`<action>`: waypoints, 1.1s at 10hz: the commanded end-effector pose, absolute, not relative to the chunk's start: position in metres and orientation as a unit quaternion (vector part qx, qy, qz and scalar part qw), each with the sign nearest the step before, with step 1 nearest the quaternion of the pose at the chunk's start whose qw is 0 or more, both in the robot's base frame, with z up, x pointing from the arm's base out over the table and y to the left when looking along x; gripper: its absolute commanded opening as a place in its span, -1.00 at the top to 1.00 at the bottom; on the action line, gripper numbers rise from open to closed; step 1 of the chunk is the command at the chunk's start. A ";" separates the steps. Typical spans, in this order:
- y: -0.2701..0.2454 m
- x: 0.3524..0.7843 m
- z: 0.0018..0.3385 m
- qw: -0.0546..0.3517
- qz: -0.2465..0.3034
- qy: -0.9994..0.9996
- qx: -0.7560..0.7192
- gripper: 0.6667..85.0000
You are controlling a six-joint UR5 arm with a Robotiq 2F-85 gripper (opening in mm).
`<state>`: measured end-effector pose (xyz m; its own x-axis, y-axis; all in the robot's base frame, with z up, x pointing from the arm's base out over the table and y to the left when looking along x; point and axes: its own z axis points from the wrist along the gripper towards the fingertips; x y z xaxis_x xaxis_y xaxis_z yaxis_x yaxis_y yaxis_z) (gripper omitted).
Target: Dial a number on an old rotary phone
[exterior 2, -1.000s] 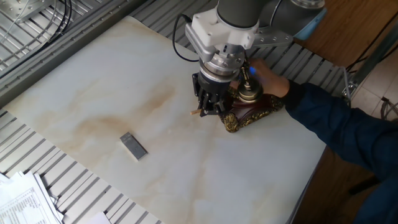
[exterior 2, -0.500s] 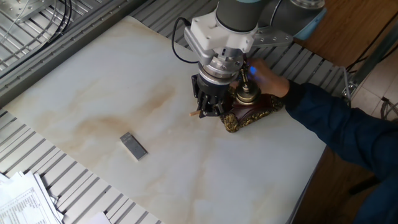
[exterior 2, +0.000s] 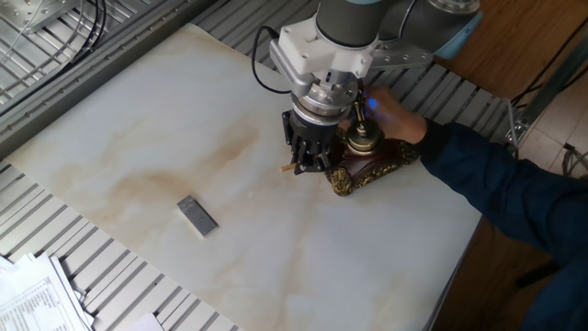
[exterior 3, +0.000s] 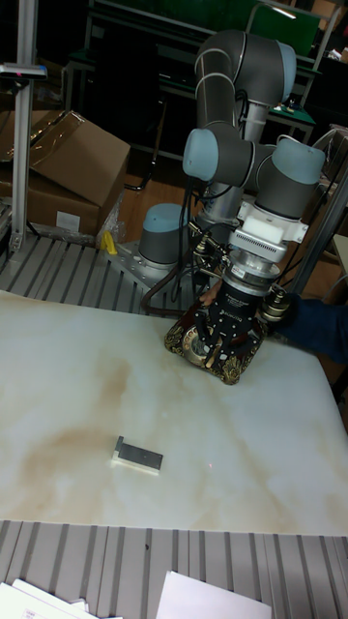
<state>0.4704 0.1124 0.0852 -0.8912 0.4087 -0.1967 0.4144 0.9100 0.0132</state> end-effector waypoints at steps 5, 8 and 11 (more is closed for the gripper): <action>0.114 0.470 0.085 0.096 -0.008 0.972 0.214 0.98; 0.114 0.469 0.085 0.095 -0.008 0.972 0.213 0.98; 0.115 0.469 0.085 0.095 -0.008 0.973 0.212 0.98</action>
